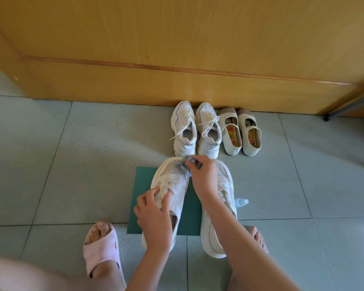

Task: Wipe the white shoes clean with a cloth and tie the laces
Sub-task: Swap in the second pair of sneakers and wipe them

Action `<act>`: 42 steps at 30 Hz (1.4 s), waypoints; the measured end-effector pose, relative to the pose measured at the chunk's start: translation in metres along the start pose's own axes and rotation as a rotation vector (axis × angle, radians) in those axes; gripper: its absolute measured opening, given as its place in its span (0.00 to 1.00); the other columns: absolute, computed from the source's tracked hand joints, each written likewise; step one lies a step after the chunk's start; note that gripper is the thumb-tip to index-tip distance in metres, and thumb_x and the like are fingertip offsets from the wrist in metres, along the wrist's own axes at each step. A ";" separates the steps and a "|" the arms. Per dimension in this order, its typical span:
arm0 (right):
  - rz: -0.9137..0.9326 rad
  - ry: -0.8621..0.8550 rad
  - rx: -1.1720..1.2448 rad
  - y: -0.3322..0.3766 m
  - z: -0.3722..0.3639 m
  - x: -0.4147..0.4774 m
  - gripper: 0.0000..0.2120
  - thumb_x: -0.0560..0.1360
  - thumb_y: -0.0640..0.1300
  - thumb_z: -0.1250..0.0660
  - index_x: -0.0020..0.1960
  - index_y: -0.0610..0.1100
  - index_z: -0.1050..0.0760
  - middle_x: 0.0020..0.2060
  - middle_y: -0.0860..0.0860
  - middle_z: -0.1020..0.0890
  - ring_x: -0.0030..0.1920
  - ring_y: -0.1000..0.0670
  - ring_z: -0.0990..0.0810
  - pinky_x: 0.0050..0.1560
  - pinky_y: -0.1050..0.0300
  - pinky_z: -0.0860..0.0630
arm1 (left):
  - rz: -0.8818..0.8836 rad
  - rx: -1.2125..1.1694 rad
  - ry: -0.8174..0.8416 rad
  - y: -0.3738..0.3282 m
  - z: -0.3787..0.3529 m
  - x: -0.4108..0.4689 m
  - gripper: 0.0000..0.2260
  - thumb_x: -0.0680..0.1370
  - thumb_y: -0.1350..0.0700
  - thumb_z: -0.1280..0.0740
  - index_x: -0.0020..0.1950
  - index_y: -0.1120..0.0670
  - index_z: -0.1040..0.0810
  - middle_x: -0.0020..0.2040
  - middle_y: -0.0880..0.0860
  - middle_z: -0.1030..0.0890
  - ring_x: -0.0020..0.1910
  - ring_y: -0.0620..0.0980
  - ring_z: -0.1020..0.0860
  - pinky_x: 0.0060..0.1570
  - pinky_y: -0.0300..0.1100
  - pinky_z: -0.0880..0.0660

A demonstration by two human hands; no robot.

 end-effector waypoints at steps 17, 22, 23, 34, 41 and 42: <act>0.123 0.318 -0.354 0.013 -0.040 0.041 0.07 0.76 0.39 0.36 0.50 0.36 0.22 0.43 0.44 0.20 0.41 0.48 0.25 0.41 0.60 0.30 | 0.016 0.023 -0.012 -0.003 0.001 0.001 0.18 0.71 0.45 0.28 0.56 0.52 0.25 0.56 0.53 0.26 0.54 0.54 0.31 0.48 0.52 0.27; -0.047 0.183 -0.187 -0.013 -0.007 0.032 0.07 0.77 0.39 0.37 0.50 0.37 0.22 0.33 0.47 0.22 0.31 0.50 0.27 0.32 0.60 0.32 | 0.015 -0.003 0.003 -0.003 0.003 0.001 0.17 0.72 0.45 0.30 0.56 0.51 0.25 0.56 0.51 0.27 0.52 0.49 0.32 0.49 0.54 0.26; -0.052 0.160 -0.145 -0.012 -0.006 0.035 0.07 0.77 0.39 0.37 0.51 0.39 0.22 0.32 0.49 0.23 0.30 0.52 0.27 0.32 0.61 0.32 | 0.011 -0.008 0.006 -0.003 0.004 0.001 0.17 0.72 0.45 0.30 0.56 0.51 0.25 0.55 0.51 0.27 0.52 0.50 0.31 0.49 0.54 0.25; -0.048 0.127 -0.124 -0.018 -0.027 0.023 0.13 0.79 0.40 0.41 0.60 0.42 0.23 0.54 0.42 0.25 0.52 0.45 0.23 0.51 0.65 0.34 | 0.017 -0.132 0.047 -0.002 0.013 0.007 0.14 0.73 0.45 0.31 0.56 0.49 0.20 0.51 0.47 0.25 0.45 0.41 0.26 0.38 0.30 0.35; -0.061 0.023 -0.081 -0.018 -0.023 -0.010 0.13 0.79 0.41 0.40 0.62 0.41 0.26 0.54 0.45 0.27 0.53 0.47 0.27 0.51 0.65 0.35 | 0.021 -0.190 0.058 0.007 0.018 0.014 0.15 0.73 0.44 0.31 0.57 0.50 0.19 0.50 0.50 0.20 0.45 0.42 0.25 0.44 0.38 0.32; -0.077 0.012 -0.067 -0.017 -0.024 -0.014 0.13 0.79 0.41 0.40 0.62 0.42 0.26 0.54 0.45 0.27 0.53 0.47 0.26 0.52 0.64 0.34 | 0.024 -0.192 0.062 0.008 0.018 0.015 0.16 0.73 0.43 0.31 0.57 0.50 0.19 0.49 0.50 0.20 0.45 0.44 0.24 0.44 0.38 0.32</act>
Point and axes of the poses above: each hand's wrist, its own x-axis towards the middle knuckle, its own z-axis out of the back of the hand, y = z × x, the point moved 5 cm from there along x, towards the middle knuckle
